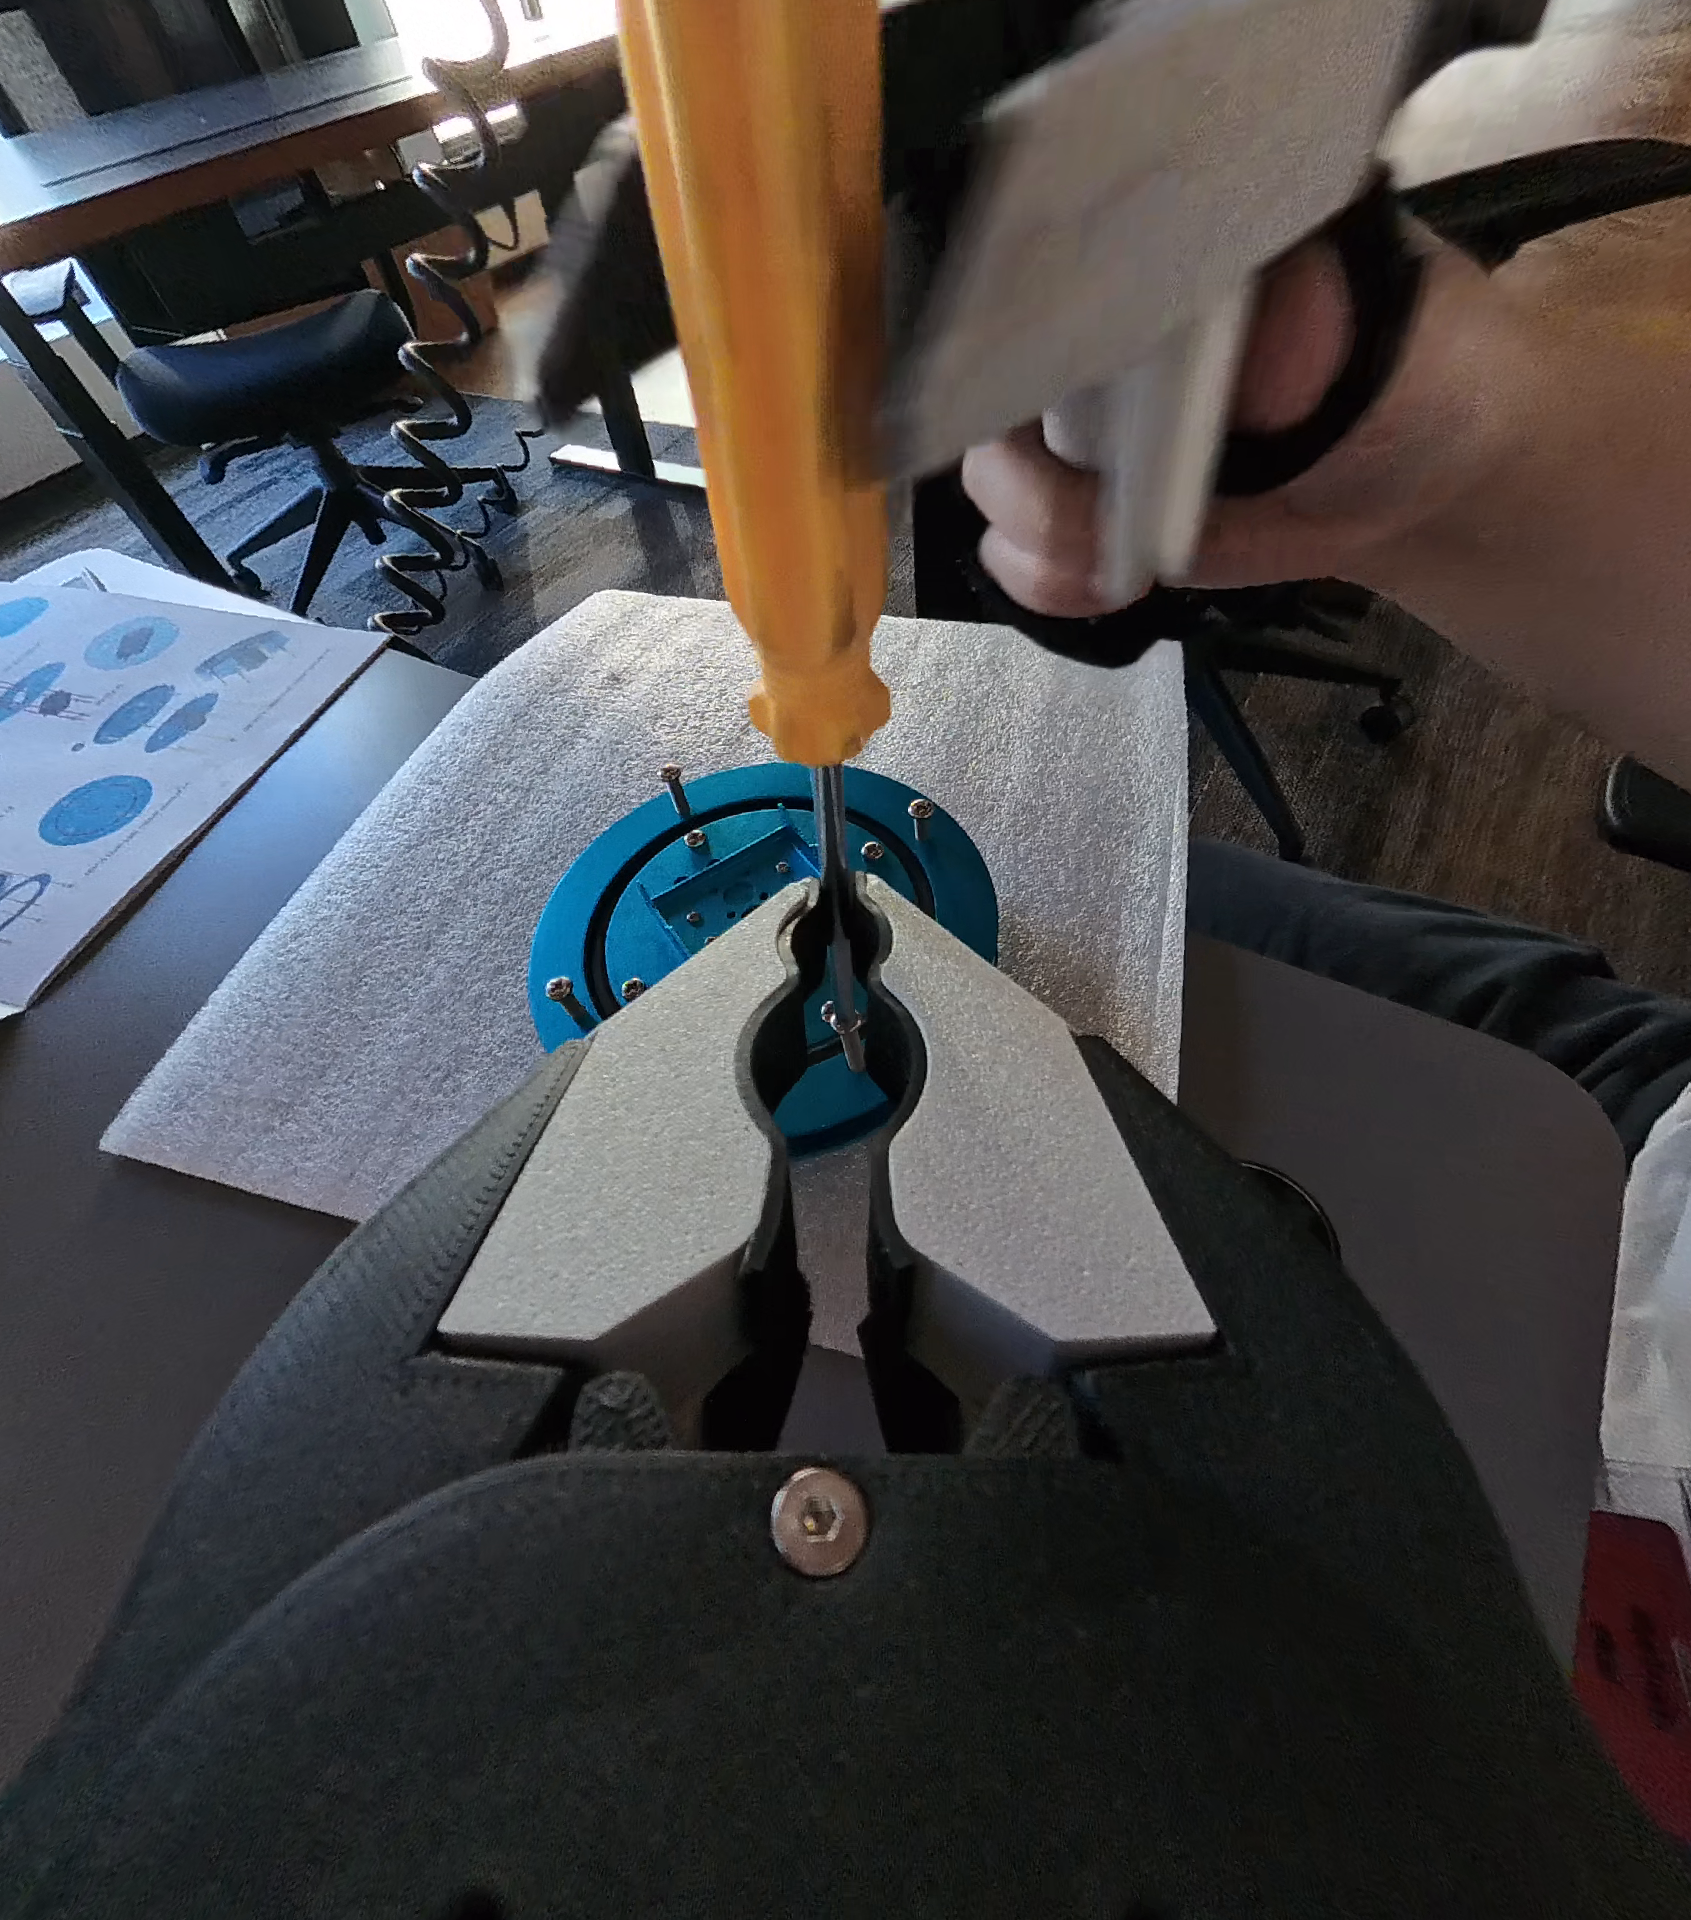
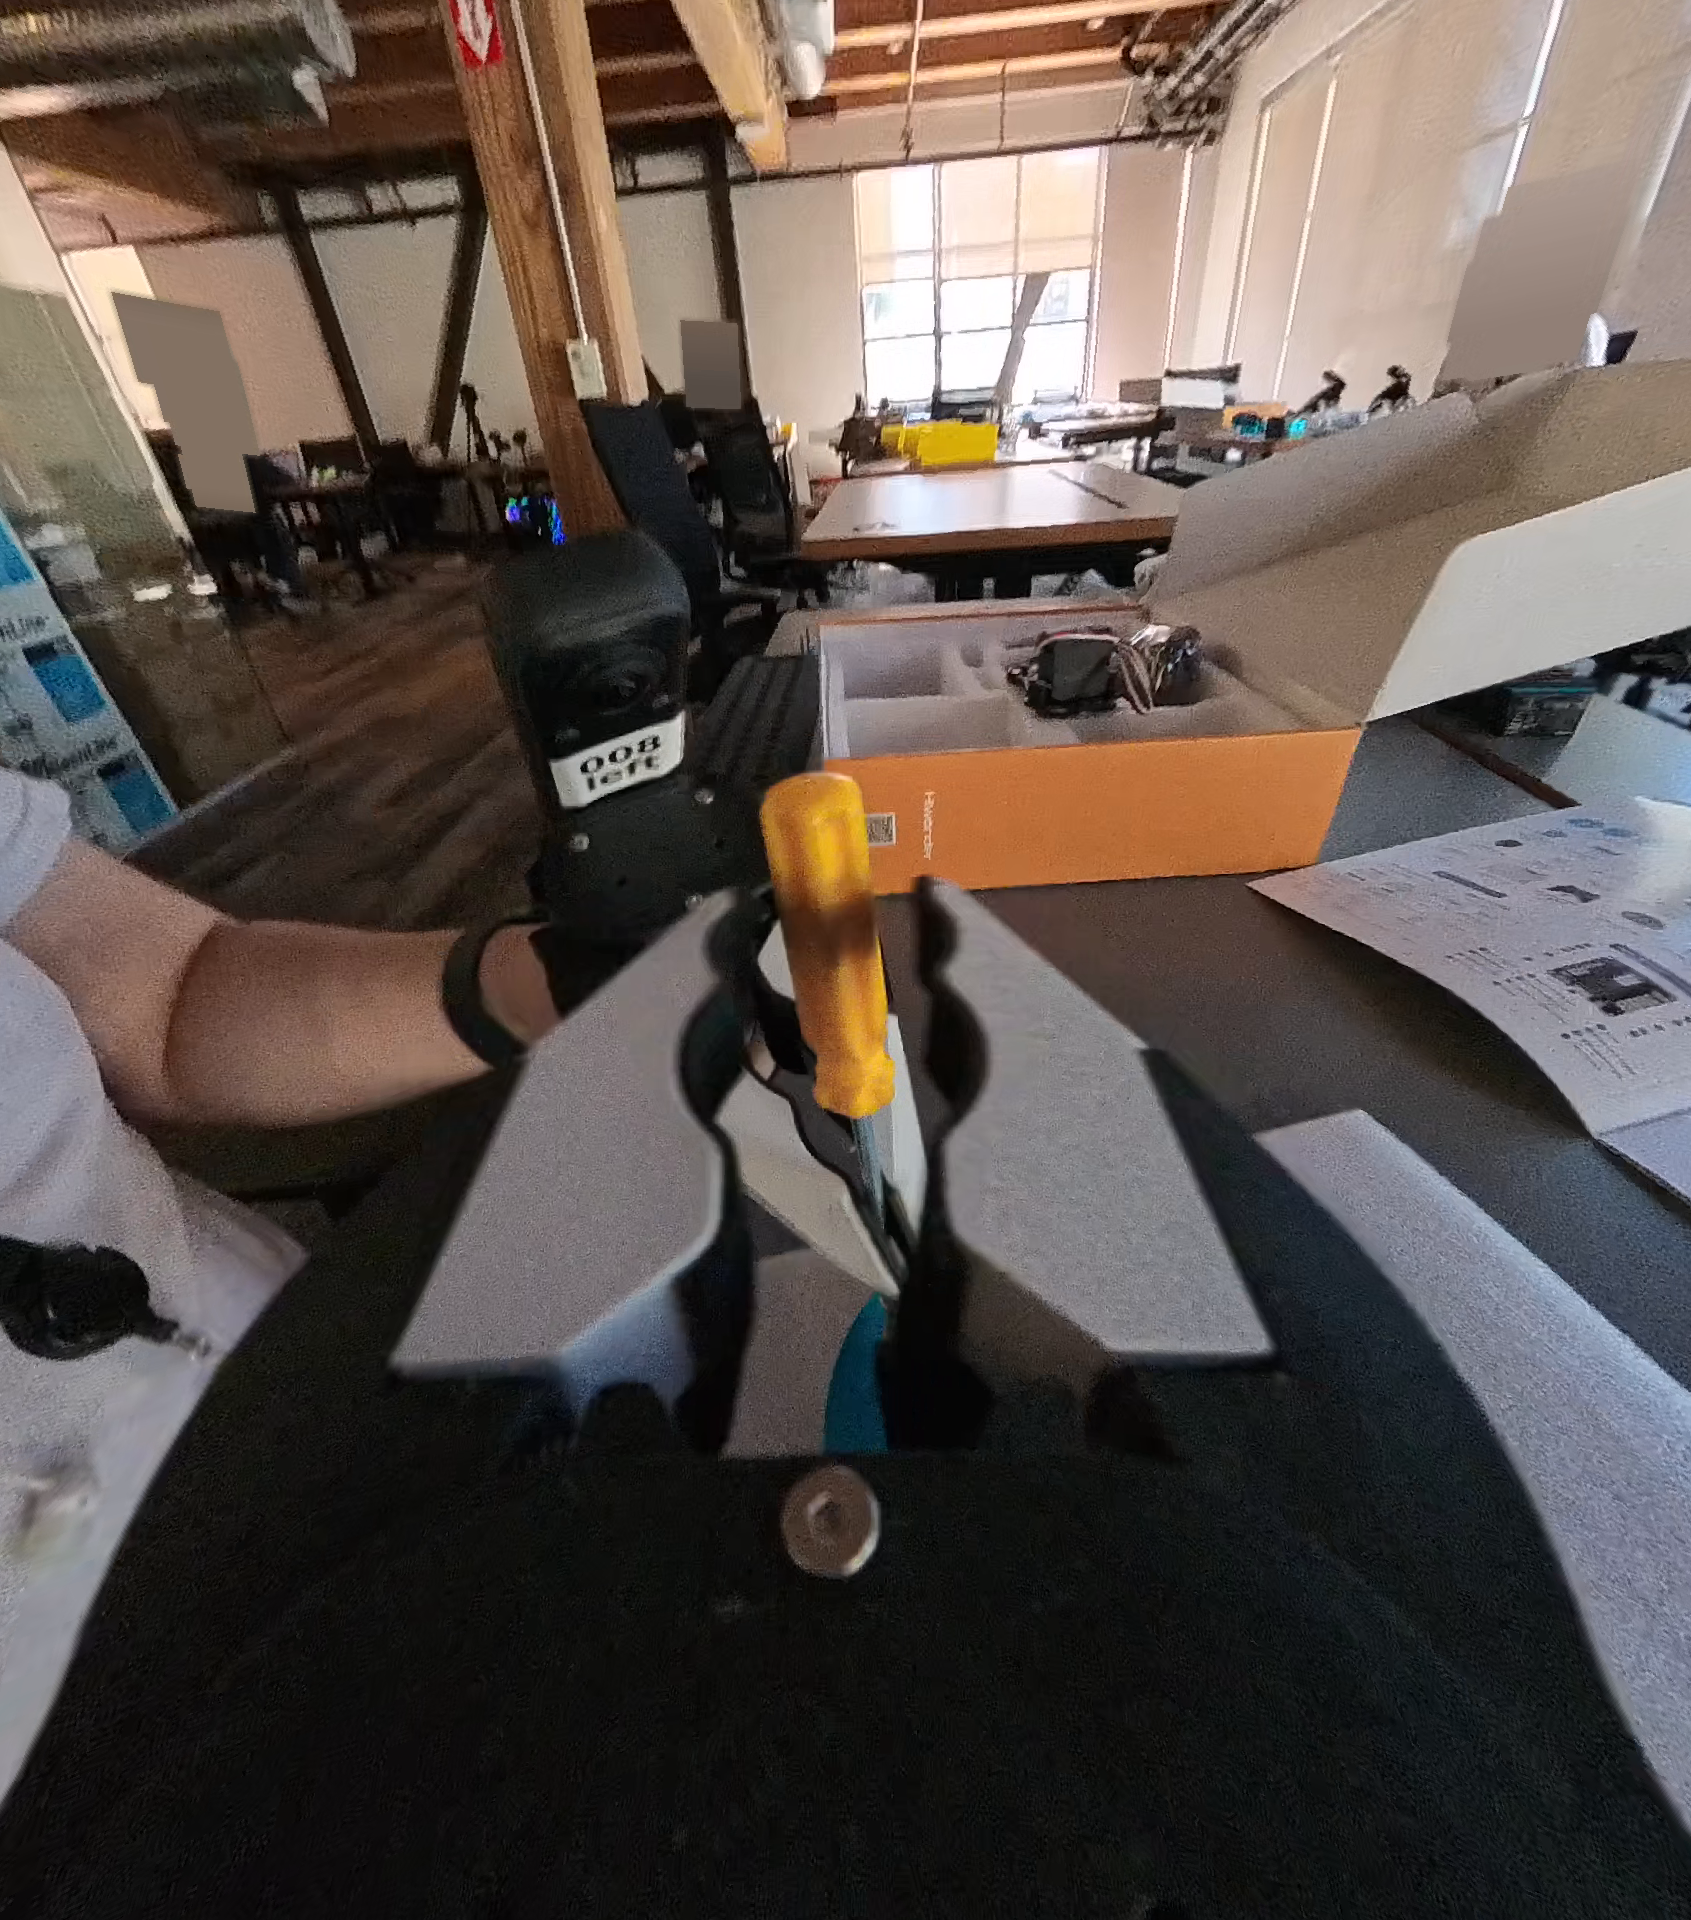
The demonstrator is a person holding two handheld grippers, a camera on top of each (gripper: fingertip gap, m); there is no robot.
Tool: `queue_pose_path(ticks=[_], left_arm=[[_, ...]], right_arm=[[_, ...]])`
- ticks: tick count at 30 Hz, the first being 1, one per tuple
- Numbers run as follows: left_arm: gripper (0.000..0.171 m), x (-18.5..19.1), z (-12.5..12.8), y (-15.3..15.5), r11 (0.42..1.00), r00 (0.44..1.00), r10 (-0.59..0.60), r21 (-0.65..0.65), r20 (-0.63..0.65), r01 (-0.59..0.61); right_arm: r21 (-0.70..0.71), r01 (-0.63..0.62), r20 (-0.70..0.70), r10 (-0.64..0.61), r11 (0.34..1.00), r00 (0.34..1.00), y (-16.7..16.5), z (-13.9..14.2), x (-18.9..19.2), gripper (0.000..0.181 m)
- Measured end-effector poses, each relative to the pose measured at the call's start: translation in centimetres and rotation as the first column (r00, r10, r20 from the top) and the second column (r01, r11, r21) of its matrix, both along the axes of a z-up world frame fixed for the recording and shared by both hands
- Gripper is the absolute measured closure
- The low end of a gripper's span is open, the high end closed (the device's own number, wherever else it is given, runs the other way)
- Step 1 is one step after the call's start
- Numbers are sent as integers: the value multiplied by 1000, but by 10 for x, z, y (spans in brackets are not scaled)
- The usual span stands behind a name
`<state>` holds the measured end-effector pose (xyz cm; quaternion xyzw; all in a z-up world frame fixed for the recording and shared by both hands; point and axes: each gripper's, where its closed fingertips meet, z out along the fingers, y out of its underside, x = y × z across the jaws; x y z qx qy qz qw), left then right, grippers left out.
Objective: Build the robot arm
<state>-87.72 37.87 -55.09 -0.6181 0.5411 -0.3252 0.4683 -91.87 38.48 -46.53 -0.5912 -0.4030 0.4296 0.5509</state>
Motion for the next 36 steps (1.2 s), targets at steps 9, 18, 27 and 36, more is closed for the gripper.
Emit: queue_pose_path(ticks=[9, 18, 27, 36], left_arm=[[170, 0, 0, 2, 999, 999, 0, -32, 32, 1], [170, 4, 0, -1, 1000, 1000, -7, -7, 4, 7], [170, 3, 0, 0, 1000, 1000, 2, -17, 16, -2], [170, 2, 0, -1, 1000, 1000, 4, -15, 18, -3]], right_arm=[[-11, 398, -23, -398, 917, 917, 7, 2, 2, 165], [-89, -29, 135, 40, 996, 990, -5, 3, 5, 162], [-5, 470, -84, -469, 882, 879, 7, 8, 7, 163], [-87, -3, 78, 10, 996, 997, -5, -2, 3, 164]])
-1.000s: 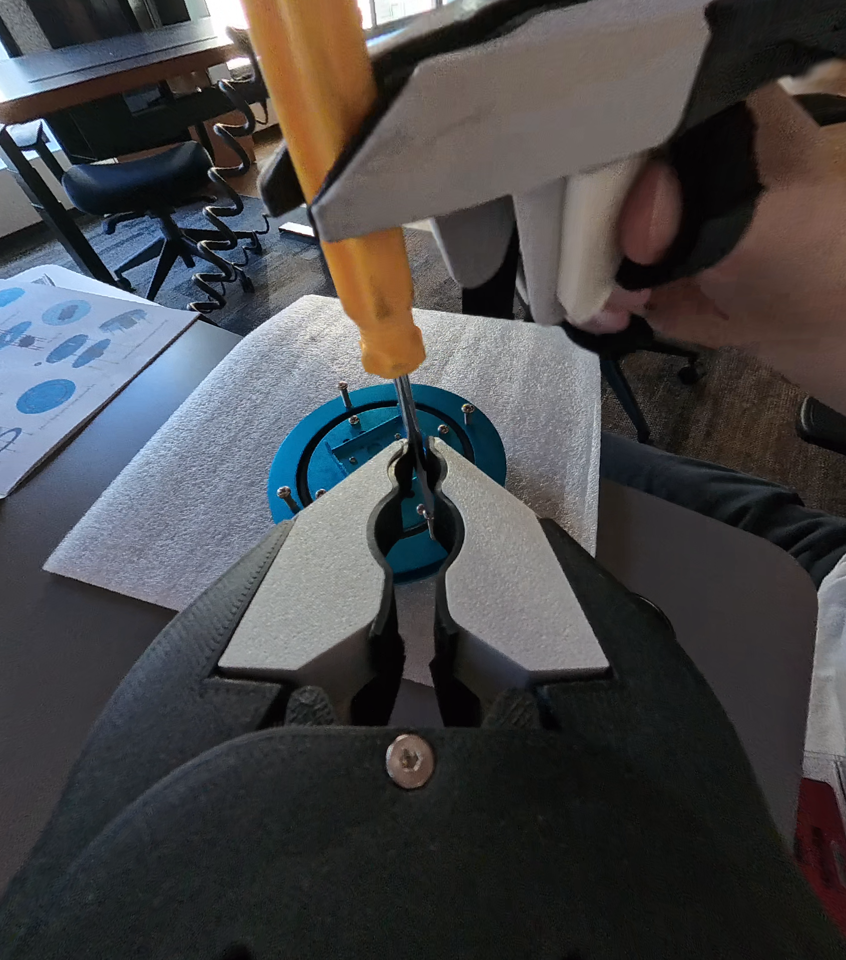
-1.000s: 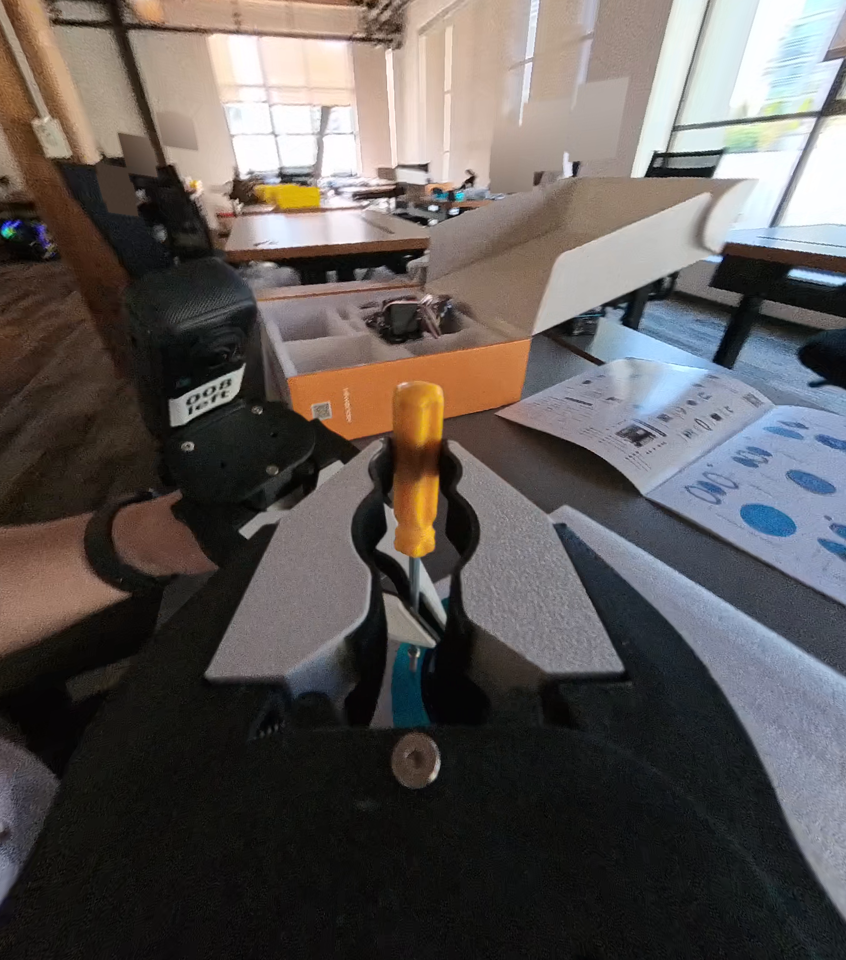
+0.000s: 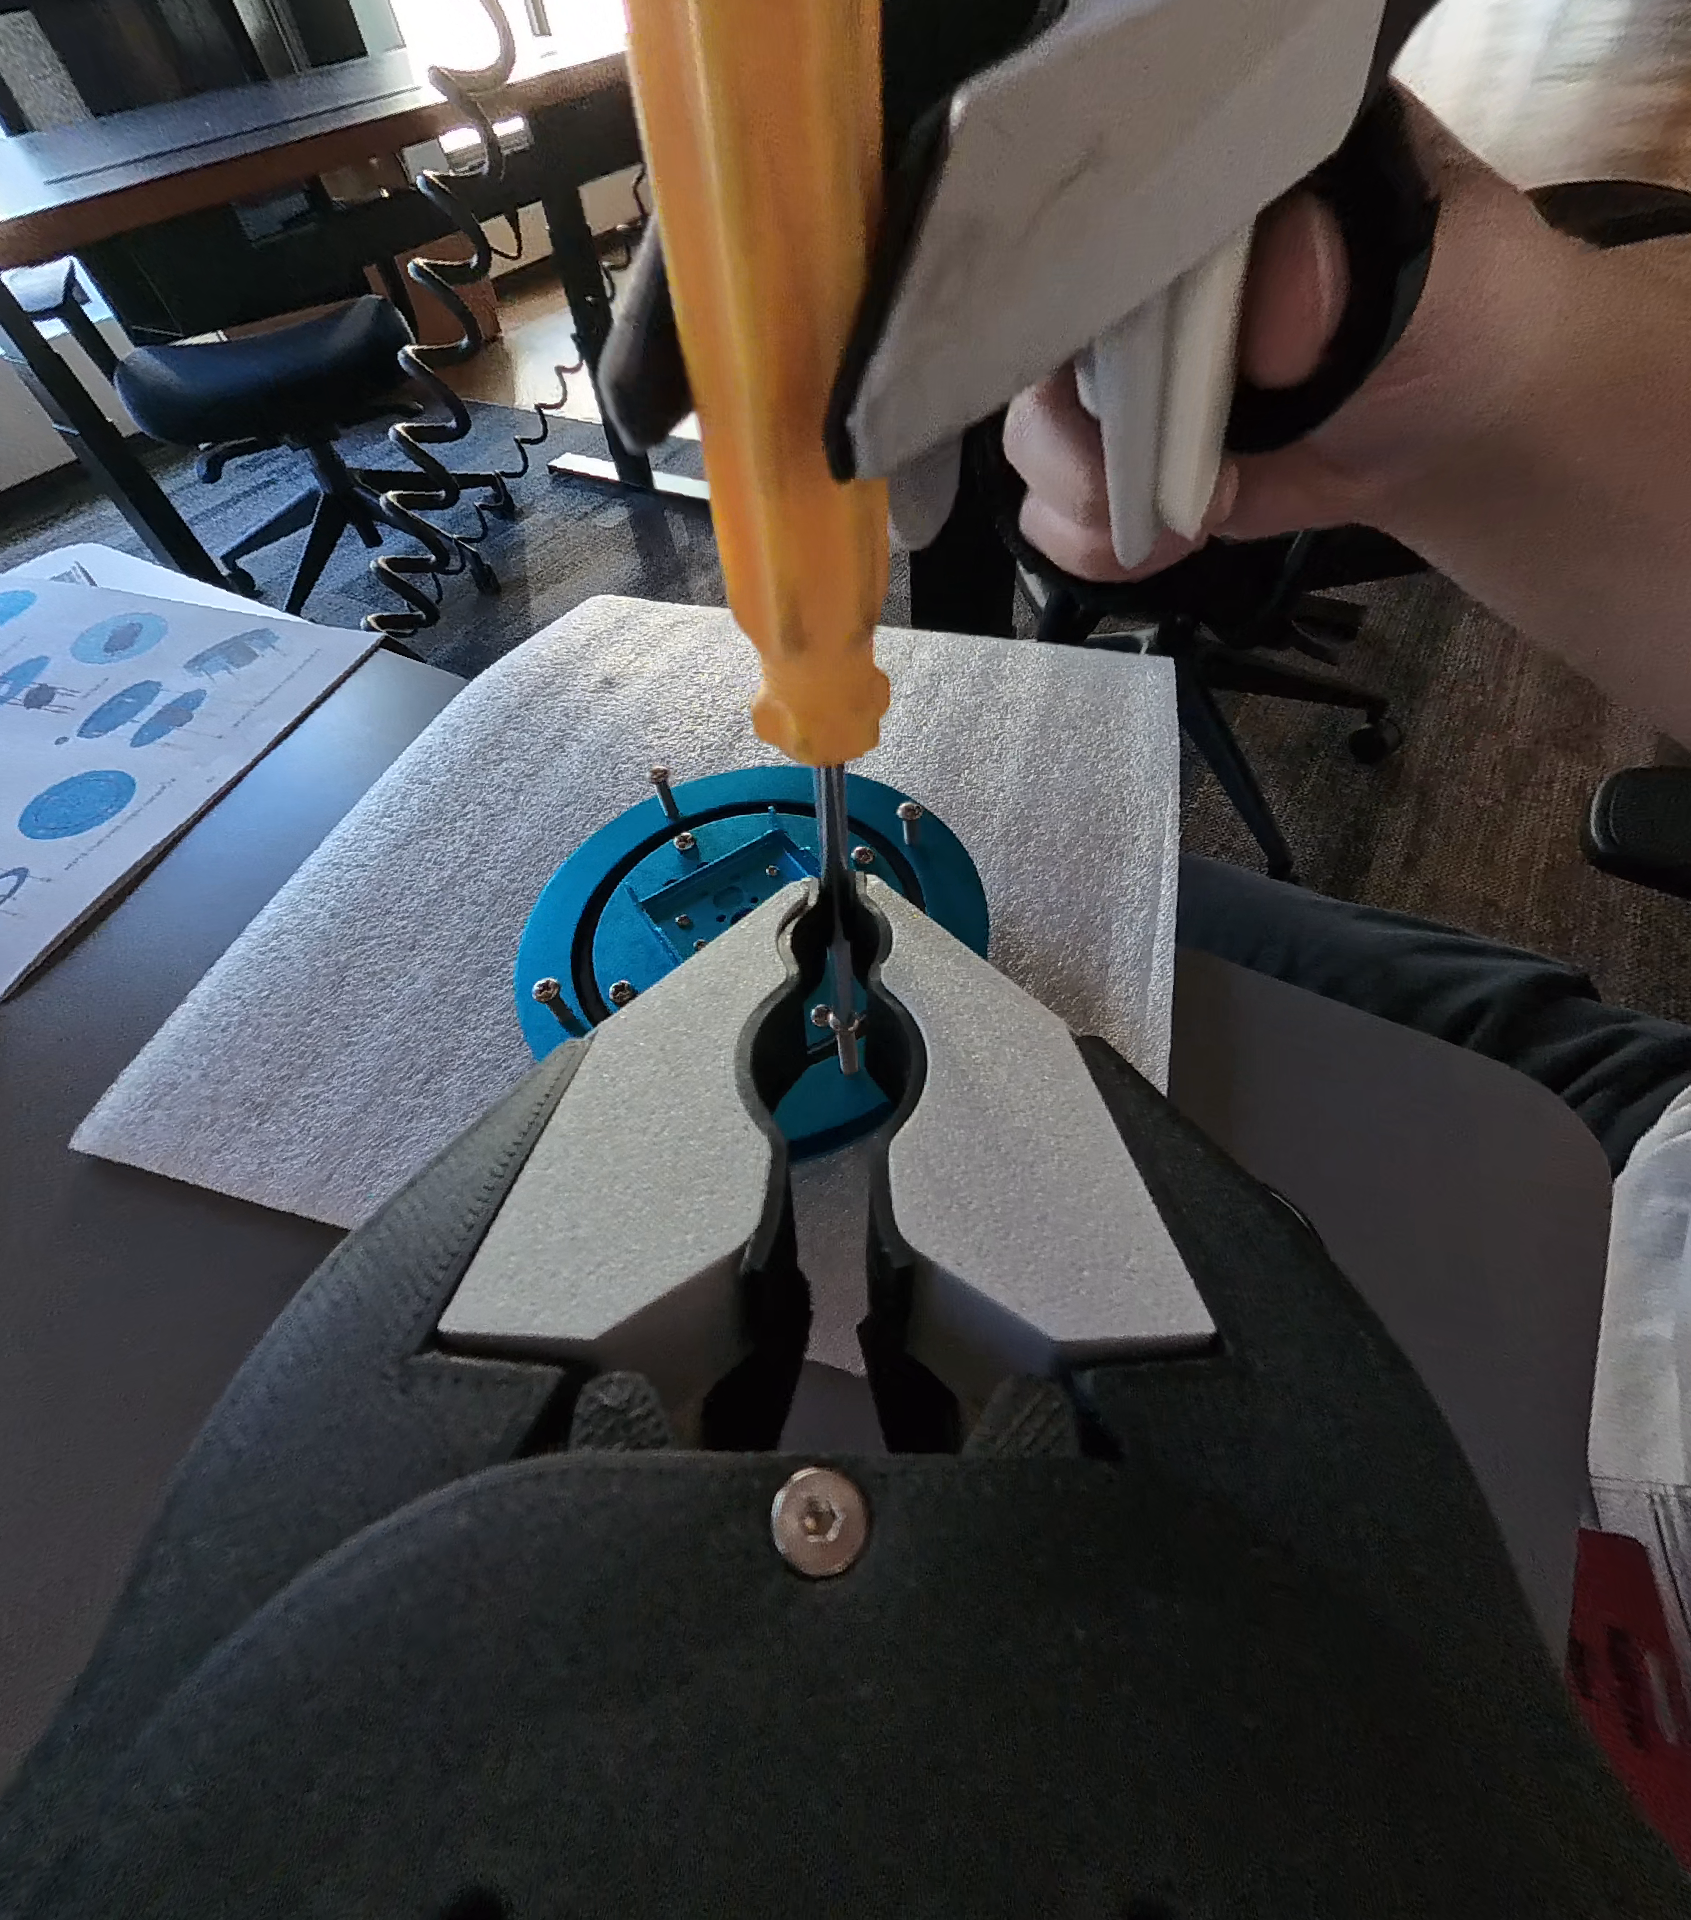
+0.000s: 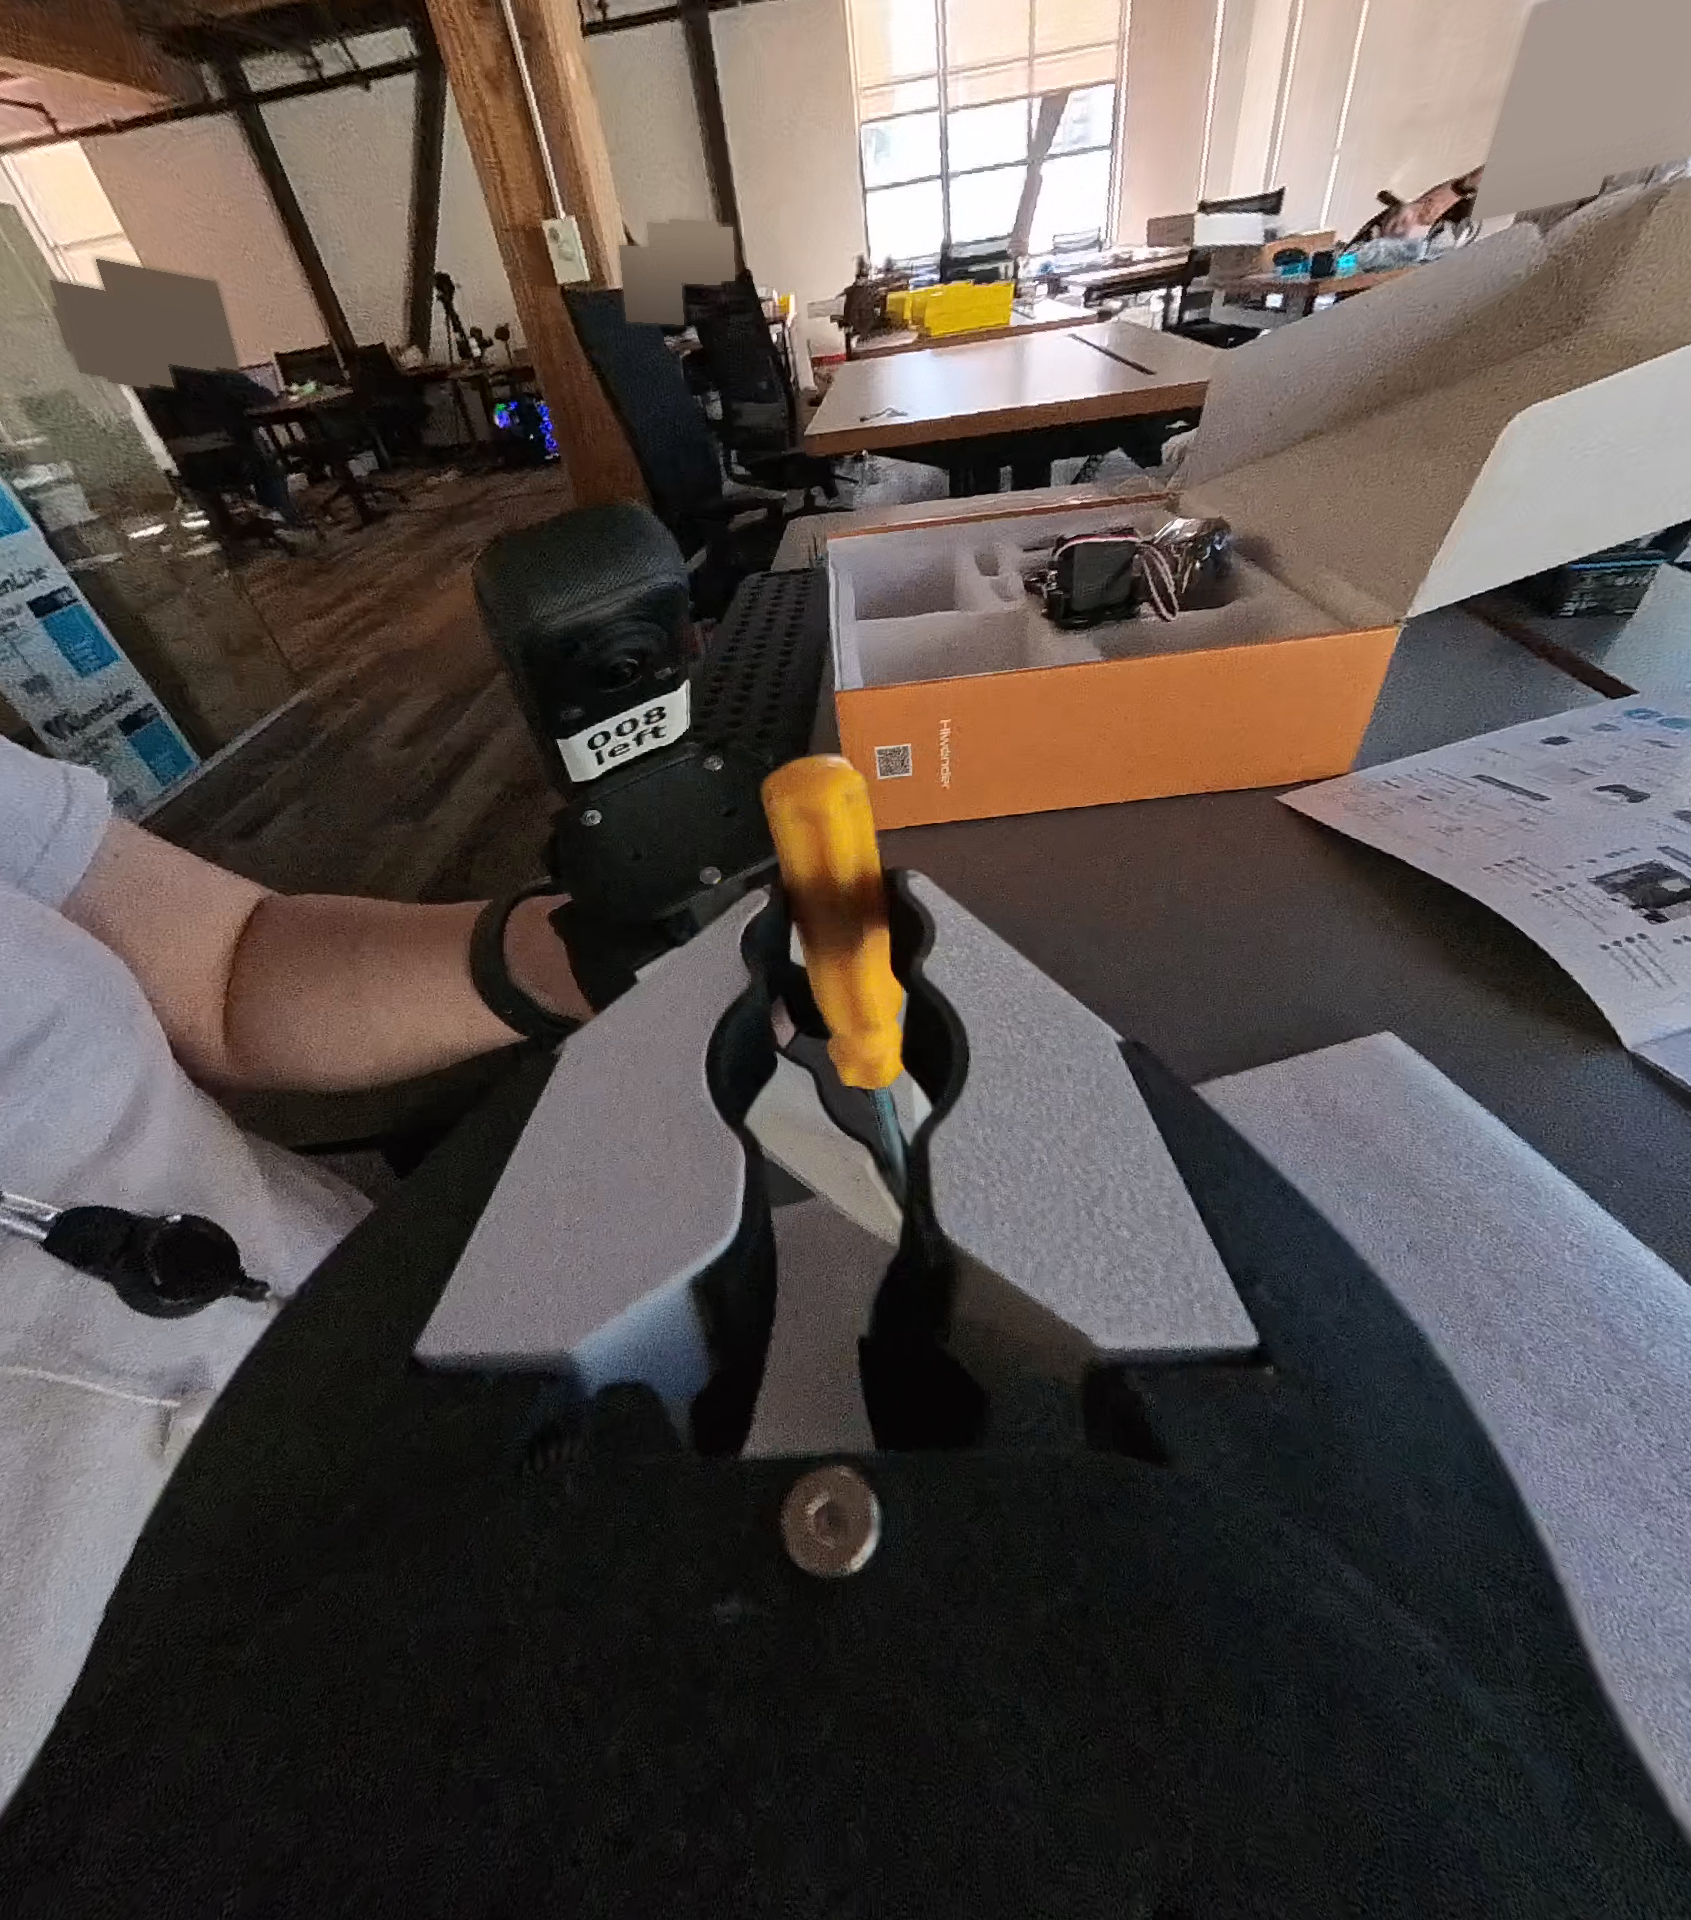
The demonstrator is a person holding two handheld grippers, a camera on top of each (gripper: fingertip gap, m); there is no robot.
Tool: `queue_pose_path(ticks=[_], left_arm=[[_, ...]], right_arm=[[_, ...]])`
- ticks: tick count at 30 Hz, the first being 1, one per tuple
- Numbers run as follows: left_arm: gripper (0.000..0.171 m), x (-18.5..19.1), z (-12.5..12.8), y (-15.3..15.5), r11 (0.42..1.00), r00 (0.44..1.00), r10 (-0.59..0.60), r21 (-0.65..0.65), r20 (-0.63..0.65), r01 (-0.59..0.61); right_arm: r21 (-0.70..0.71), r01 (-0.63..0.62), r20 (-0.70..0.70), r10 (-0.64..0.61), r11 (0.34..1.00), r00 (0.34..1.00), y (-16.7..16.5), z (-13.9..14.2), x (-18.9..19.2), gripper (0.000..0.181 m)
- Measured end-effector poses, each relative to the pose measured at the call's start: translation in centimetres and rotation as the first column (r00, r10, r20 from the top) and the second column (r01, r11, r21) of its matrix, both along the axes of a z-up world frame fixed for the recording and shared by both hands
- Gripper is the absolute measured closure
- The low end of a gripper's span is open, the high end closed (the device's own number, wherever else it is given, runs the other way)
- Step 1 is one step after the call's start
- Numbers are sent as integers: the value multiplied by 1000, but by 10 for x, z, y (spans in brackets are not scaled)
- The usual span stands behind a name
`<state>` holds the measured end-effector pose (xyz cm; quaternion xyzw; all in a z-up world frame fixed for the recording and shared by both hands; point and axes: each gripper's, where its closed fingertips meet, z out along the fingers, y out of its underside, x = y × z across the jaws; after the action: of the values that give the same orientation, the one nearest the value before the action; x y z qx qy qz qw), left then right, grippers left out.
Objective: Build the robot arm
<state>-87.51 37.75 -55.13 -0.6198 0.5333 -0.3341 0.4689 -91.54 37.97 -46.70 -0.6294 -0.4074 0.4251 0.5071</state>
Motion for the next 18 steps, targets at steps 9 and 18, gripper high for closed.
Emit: queue_pose_path(ticks=[9, 18], left_arm=[[170, -1, -1, 2, 1000, 1000, 18, 11, -18, -18], [169, -1, -1, 3, 999, 999, 32, 3, -18, -32]], right_arm=[[153, 510, -49, -509, 847, 860, 5, 2, 4, 156], [72, 322, 36, -325, 944, 945, 15, 11, 3, 166]])
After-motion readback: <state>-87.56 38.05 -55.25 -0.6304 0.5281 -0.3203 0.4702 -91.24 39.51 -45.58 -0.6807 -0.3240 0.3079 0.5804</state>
